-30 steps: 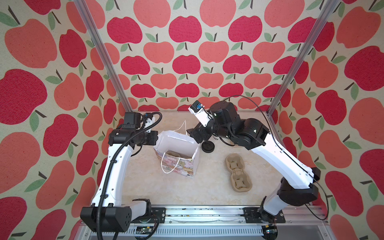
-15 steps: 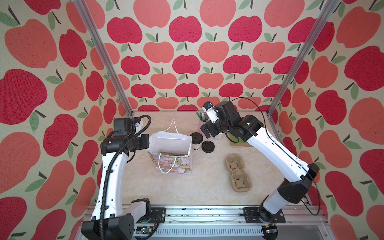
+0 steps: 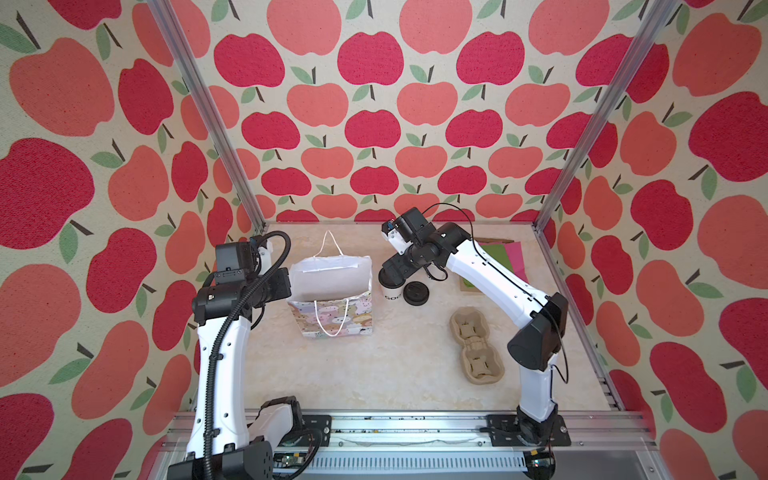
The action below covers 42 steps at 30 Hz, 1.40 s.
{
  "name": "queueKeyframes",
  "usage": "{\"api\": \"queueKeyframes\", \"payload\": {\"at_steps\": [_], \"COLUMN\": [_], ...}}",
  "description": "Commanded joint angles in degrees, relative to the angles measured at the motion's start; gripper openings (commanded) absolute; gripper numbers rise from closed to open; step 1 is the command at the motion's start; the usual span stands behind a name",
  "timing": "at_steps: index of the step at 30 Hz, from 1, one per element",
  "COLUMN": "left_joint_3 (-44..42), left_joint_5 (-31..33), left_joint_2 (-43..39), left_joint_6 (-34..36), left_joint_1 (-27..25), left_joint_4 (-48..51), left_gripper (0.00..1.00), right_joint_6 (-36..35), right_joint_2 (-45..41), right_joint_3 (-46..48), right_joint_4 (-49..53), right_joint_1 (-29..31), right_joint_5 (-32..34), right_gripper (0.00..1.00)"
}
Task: Pack the takeout coffee
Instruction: 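Lower the right gripper over a black coffee lid beside the bag, then close the right gripper on the black lid's rim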
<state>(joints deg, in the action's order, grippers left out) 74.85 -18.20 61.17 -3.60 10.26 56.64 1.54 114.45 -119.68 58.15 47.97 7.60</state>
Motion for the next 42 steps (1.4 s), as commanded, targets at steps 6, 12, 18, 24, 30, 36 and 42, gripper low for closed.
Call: {"api": "queueKeyframes", "payload": {"at_steps": [6,12,18,24,30,36,42], "left_joint_3": [-0.8,-1.4,-2.2,-2.5,-2.8,-3.0,-3.4], "left_joint_5": [-0.9,-1.2,-1.7,-1.9,-2.4,-2.6,-2.9], "left_joint_2": [-0.3,-0.3,-0.5,-0.6,-0.6,-0.6,-0.6], "left_joint_6": [-0.4,-0.5,-1.0,-1.0,-1.2,-1.1,-1.2], "left_joint_1": [0.4,0.4,0.4,0.4,0.4,0.4,0.4], "left_joint_4": [-2.3,-2.8,-3.4,-3.6,-3.8,-4.1,-4.3], "left_gripper": [0.00,0.00,0.00,0.00,0.00,0.00,0.00], "right_joint_6": [-1.0,-1.4,-1.4,-1.6,-1.6,-1.5,-1.4], "right_joint_2": [6.5,10.1,12.4,14.7,16.4,17.7,18.9], "right_joint_3": [-6.1,-8.6,-9.7,-11.2,-12.4,-13.4,-14.1], "right_joint_4": [4.1,5.6,5.9,6.6,6.6,6.8,7.1], "right_joint_1": [-1.0,-1.2,-1.3,-1.3,-1.4,-1.5,-1.9], "right_joint_5": [-1.5,-1.4,-2.2,-2.5,-3.2,-3.6,-4.1], "right_gripper": [0.99,0.99,0.99,0.99,0.96,0.91,0.89]}}
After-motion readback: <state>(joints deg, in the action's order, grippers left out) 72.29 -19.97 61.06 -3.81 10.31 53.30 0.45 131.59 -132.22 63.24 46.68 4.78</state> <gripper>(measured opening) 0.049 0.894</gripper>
